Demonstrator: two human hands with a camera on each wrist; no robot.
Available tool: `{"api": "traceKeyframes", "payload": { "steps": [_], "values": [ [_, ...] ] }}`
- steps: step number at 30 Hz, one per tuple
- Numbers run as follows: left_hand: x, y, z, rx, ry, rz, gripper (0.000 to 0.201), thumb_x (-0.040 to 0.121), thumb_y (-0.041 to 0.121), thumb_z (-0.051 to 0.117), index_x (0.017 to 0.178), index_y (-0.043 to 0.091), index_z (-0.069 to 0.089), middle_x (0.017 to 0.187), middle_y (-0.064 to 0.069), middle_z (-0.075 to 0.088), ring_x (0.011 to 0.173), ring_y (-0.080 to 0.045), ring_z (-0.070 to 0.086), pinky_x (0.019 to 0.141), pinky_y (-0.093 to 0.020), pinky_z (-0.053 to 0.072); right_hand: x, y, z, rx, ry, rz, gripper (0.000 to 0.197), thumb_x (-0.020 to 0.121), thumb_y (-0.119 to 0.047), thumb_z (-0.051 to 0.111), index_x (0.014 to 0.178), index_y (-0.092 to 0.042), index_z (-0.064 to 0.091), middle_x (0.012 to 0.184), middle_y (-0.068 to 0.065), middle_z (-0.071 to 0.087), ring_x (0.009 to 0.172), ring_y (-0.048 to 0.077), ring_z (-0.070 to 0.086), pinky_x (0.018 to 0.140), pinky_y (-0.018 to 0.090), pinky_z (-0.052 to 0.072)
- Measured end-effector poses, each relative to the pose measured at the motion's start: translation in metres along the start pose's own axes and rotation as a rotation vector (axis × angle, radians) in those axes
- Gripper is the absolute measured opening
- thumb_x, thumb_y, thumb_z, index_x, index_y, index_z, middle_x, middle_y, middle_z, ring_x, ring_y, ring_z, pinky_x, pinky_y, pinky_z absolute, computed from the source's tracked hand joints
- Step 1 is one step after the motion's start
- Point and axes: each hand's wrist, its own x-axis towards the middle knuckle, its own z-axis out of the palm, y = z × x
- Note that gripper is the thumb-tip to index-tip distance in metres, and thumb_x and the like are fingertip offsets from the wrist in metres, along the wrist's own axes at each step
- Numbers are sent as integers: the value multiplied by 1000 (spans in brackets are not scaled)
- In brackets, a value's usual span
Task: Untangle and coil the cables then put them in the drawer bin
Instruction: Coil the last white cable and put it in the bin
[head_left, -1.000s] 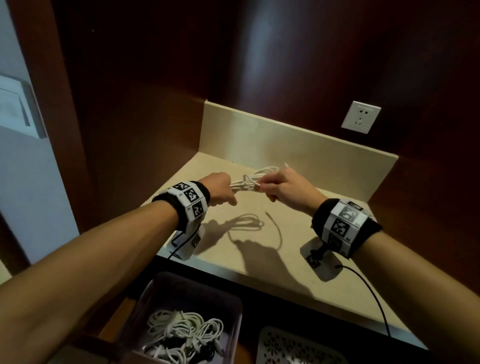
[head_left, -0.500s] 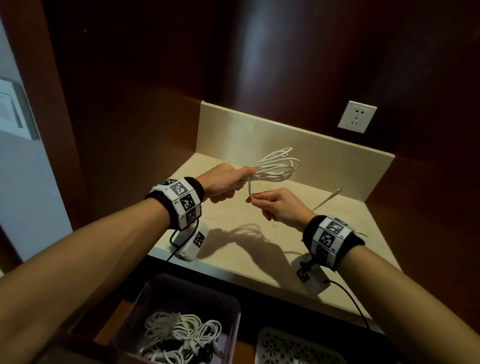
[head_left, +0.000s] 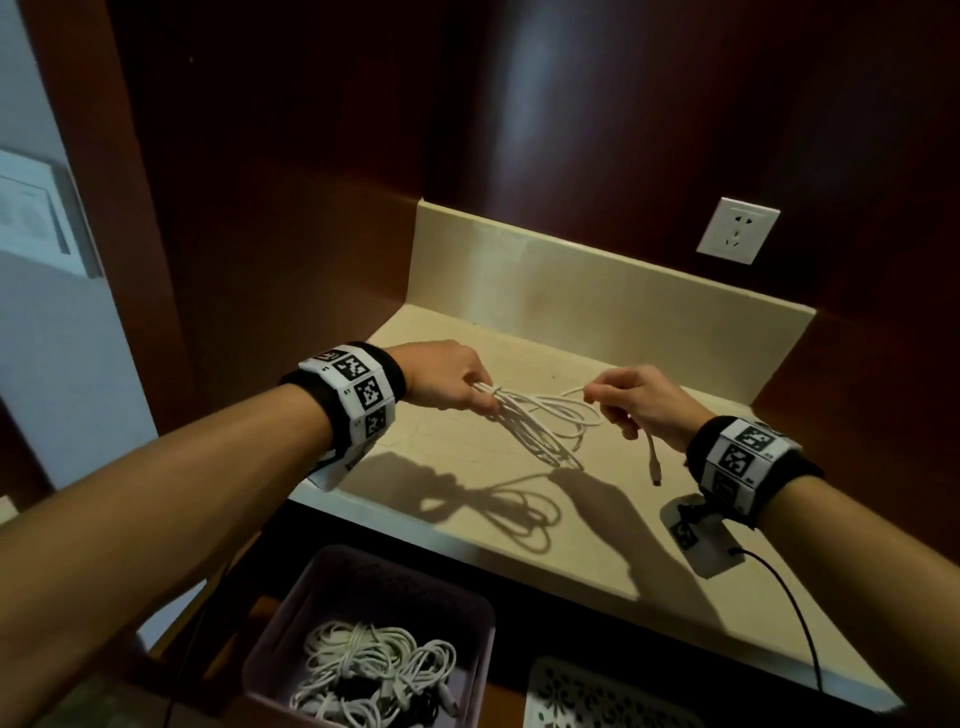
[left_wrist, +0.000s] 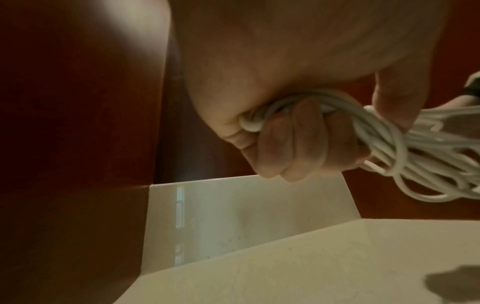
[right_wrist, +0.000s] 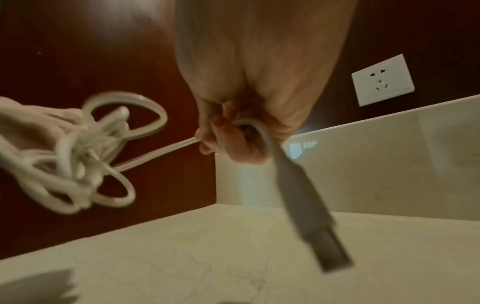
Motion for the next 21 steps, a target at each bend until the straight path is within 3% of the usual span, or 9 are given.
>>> {"api": "traceKeyframes", "payload": {
  "steps": [6, 8, 10, 13, 15, 17, 19, 21],
  "values": [
    [19, 3, 11, 323, 0, -105, 38, 93, 51, 51, 73, 19, 58, 72, -2, 59, 67, -22, 53, 59, -31, 37, 8, -33, 9, -72, 93, -106, 27, 100, -25, 50, 91, -8, 69, 57, -3, 47, 47, 8, 35, 49, 20, 29],
    [24, -1, 11, 295, 70, -156, 40, 96, 51, 45, 98, 14, 60, 89, -7, 64, 79, -27, 56, 68, -34, 43, 7, -42, 16, -65, 108, -149, 27, 100, -24, 50, 89, -9, 69, 55, -4, 49, 48, 10, 37, 54, 26, 30],
    [26, -6, 11, 195, 169, -192, 42, 98, 50, 41, 120, 16, 52, 107, -9, 62, 91, -28, 57, 77, -36, 45, 4, -46, 26, -76, 88, -187, 26, 100, -21, 49, 91, -7, 70, 57, -2, 52, 54, 14, 42, 58, 29, 32],
    [24, -8, 8, 64, 298, -191, 34, 101, 46, 36, 116, 20, 52, 105, -8, 61, 92, -27, 56, 81, -38, 46, 0, -40, 40, -108, 52, -224, 23, 98, -18, 52, 91, -7, 71, 58, 1, 56, 54, 10, 45, 58, 22, 35],
    [24, -7, 8, -19, 351, -188, 32, 101, 44, 36, 109, 20, 55, 98, -6, 60, 86, -25, 56, 78, -37, 46, 1, -35, 46, -85, 56, -216, 20, 96, -16, 56, 89, -8, 72, 59, 3, 60, 49, 7, 43, 53, 17, 34],
    [23, -7, 10, -176, 384, -179, 30, 101, 40, 38, 104, 17, 56, 87, -5, 58, 70, -22, 52, 62, -31, 43, 3, -32, 50, 30, 58, -180, 17, 94, -13, 60, 90, -2, 72, 62, 9, 63, 48, 12, 42, 48, 17, 34],
    [23, -5, 12, -398, 393, -174, 27, 100, 36, 40, 98, 14, 55, 75, -4, 52, 54, -18, 44, 44, -22, 33, 5, -30, 52, 162, 69, -121, 16, 93, -9, 60, 91, 4, 69, 67, 15, 67, 45, 15, 39, 45, 18, 33],
    [21, -3, 13, -545, 389, -162, 23, 98, 32, 41, 90, 14, 53, 68, -2, 46, 47, -16, 36, 39, -19, 25, 8, -28, 53, 251, 94, -58, 12, 92, -10, 61, 94, 1, 65, 72, 15, 70, 42, 14, 37, 45, 22, 30]
  ]
}}
